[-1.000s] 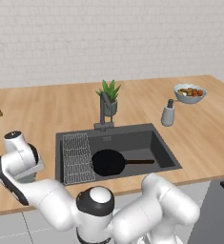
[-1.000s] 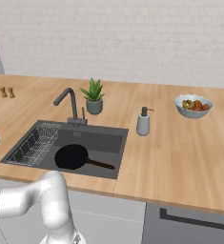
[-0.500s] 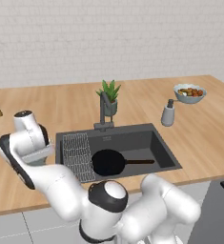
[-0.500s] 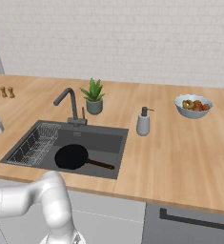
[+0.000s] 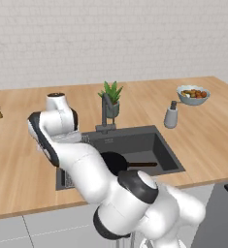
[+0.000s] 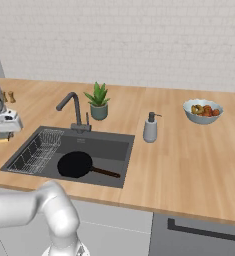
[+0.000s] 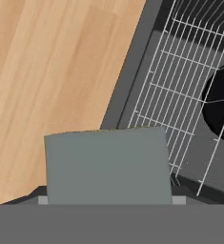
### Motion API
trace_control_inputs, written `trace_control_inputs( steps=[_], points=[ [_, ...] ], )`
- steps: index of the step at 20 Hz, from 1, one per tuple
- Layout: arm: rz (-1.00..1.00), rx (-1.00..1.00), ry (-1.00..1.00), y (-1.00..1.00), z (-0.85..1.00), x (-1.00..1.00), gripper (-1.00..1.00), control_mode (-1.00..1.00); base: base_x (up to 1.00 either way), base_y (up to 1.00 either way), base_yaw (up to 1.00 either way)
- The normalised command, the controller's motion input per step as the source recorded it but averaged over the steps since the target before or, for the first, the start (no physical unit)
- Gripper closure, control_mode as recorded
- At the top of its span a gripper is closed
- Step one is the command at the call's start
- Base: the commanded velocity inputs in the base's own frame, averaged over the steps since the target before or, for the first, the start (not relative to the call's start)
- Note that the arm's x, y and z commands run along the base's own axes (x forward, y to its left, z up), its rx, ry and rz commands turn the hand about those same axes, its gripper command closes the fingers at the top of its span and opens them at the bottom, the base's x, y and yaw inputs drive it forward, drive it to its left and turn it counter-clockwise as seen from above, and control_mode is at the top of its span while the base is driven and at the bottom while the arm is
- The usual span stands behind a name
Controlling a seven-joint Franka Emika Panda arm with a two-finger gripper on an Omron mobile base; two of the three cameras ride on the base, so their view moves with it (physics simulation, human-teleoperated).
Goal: Pick the pan and sponge and place them into the sink. Then turn on the water.
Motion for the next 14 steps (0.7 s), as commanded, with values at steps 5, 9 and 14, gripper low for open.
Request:
trace_control_inputs(
  steps=[5,9,14],
  points=[
    [0.0,0.1,0.0,-1.0,0.14,-0.01,1.0,-1.0,0.0,0.0,0.0],
    [0.0,0.09,0.0,-1.0,0.1,-0.03,1.0,-1.0,0.0,0.0,0.0],
    [0.0,0.08,0.0,-1.0,0.04,-0.04,1.0,-1.0,0.0,0.0,0.0]
  ],
)
